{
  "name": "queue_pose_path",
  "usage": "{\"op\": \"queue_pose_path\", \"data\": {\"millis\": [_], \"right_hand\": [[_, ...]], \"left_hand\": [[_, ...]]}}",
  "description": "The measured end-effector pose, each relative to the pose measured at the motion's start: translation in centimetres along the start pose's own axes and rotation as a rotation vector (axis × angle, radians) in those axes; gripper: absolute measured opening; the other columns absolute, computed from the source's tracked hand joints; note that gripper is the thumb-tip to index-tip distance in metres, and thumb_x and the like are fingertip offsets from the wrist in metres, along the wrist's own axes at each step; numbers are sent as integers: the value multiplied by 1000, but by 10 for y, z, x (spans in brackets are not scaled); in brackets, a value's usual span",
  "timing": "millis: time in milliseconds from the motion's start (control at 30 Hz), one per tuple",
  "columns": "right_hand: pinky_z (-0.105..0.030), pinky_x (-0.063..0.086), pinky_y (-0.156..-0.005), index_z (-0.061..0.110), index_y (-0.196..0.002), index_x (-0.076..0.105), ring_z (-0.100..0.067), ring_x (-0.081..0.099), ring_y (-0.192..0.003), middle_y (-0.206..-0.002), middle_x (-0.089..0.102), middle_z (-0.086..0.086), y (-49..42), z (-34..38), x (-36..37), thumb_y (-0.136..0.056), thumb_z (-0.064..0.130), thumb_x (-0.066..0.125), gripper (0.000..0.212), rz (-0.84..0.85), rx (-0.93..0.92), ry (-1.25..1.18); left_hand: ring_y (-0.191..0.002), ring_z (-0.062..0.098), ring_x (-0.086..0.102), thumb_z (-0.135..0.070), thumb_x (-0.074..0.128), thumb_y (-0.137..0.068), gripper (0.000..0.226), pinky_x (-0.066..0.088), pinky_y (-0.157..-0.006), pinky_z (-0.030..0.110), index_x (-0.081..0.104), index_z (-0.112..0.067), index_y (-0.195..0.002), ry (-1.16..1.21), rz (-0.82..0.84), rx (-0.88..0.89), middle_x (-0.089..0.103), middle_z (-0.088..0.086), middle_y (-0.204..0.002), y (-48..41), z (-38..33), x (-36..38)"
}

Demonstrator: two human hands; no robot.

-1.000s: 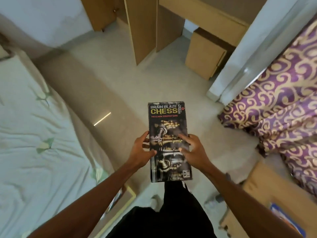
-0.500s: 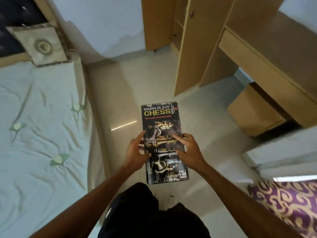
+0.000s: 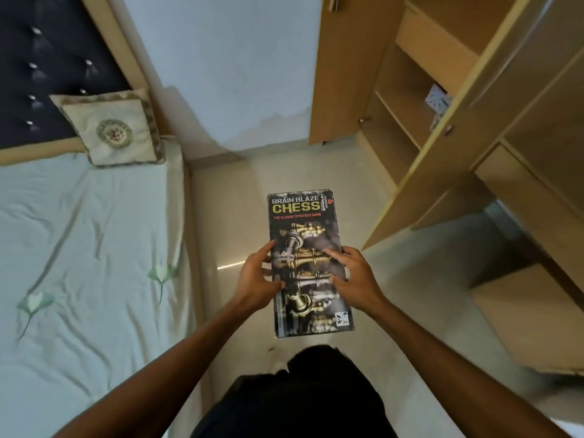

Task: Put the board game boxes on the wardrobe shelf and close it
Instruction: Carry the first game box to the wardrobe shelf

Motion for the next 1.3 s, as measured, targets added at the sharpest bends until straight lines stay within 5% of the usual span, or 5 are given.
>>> {"op": "queue_pose_path", "data": {"millis": [167,600,767,933,1300], "right_hand": [[-19,39,-100,22,-135,53,-12,46,-118,-127,45,2,-118,23,-7,-80,1,64,59,-9,6,-15],[-22,44,-97,17,-134,53,-15,48,-112,-125,46,-3,-459,58,-63,-81,-6,60,58,-69,-36,-64],[-17,42,-92,19,-134,54,-9,47,-111,-119,45,5,-560,52,-116,-81,-4,60,58,-158,20,-80],[2,33,-83,16,-133,55,-7,46,-111,-126,49,-1,-649,19,-177,-80,-5,65,58,-281,94,-80],[-5,38,-87,15,-130,56,-11,49,-117,-127,50,1,-777,-44,-346,-76,-10,67,60,-636,284,-118]], "left_hand": [[-100,23,63,-3,78,-73,85,60,-70,33,37,-21,-145,2,17,-2,55,7,-124,-117,-22,-38],[-103,23,61,-2,76,-75,82,58,-67,32,37,-20,-145,7,54,3,55,3,-121,-456,-112,-102],[-105,25,61,-9,78,-75,84,59,-77,50,36,-23,-146,-22,123,37,53,8,-127,-578,-161,-94],[-106,23,59,-12,79,-75,82,58,-75,37,37,-21,-145,-71,232,120,53,7,-128,-705,-217,-52],[-80,8,55,17,66,-77,65,49,-55,9,45,-21,-126,-20,649,298,57,-3,-101,-919,-381,84]]}}
Point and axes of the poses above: each hand's wrist, its own y-axis away from the middle knuckle, its own x-axis out of the palm, z = x × y, the point moved 2 cm from there along -y, towards the middle knuckle
